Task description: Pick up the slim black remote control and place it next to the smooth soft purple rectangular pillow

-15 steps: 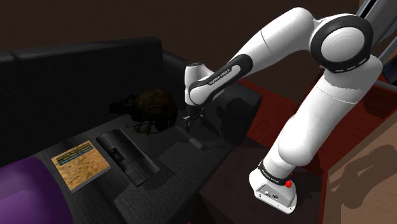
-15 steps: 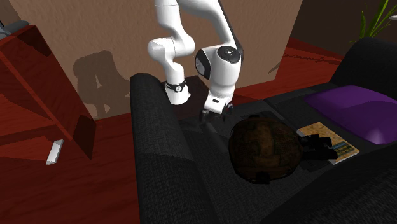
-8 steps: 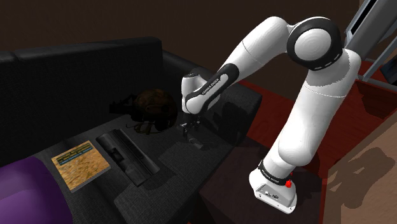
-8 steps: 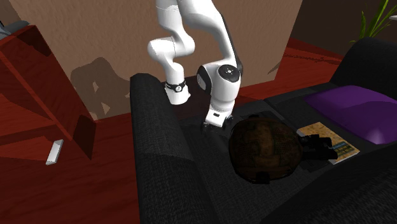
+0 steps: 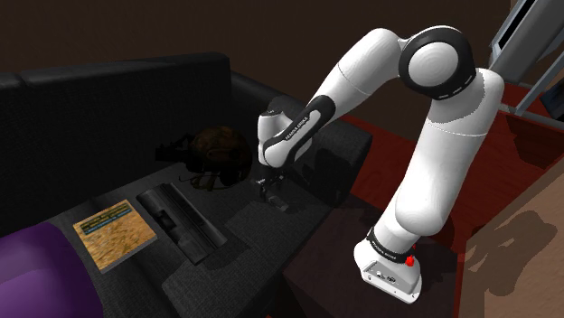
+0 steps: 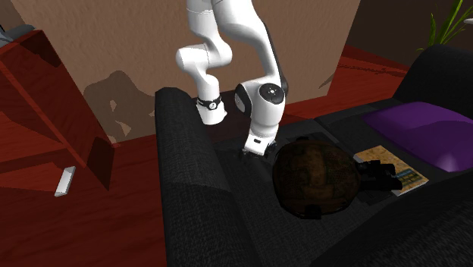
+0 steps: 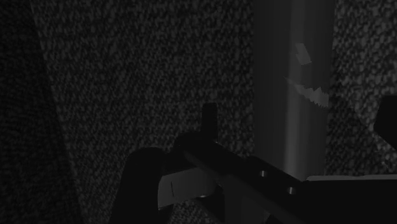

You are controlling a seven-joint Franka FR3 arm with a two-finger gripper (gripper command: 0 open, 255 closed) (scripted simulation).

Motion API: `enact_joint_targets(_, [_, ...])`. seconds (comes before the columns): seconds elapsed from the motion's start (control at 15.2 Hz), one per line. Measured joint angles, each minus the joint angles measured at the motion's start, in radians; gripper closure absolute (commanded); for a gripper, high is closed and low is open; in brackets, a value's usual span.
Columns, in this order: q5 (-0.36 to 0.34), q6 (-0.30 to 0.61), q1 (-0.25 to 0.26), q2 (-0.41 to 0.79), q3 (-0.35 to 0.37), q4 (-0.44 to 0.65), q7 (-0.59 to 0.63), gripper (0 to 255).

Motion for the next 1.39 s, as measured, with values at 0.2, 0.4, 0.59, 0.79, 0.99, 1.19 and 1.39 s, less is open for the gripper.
enact_joint_targets(0.2, [-0.001, -0.002, -0.001, -0.002, -0.002, 0.0, 0.0, 255])
enact_joint_targets(0.4, [-0.002, -0.004, -0.004, -0.006, -0.005, -0.001, 0.001, 255])
enact_joint_targets(0.59, [-0.001, 0.0, -0.004, -0.011, -0.006, -0.005, 0.001, 255])
enact_joint_targets(0.79, [-0.001, -0.002, -0.006, -0.012, -0.007, -0.004, -0.001, 255])
enact_joint_targets(0.99, [0.004, -0.029, -0.002, -0.029, -0.001, 0.001, -0.004, 255])
enact_joint_targets(1.19, [0.009, -0.067, -0.001, -0.065, 0.002, 0.003, -0.004, 255])
enact_joint_targets(1.39, [0.014, -0.11, -0.001, -0.106, 0.003, 0.004, -0.008, 255])
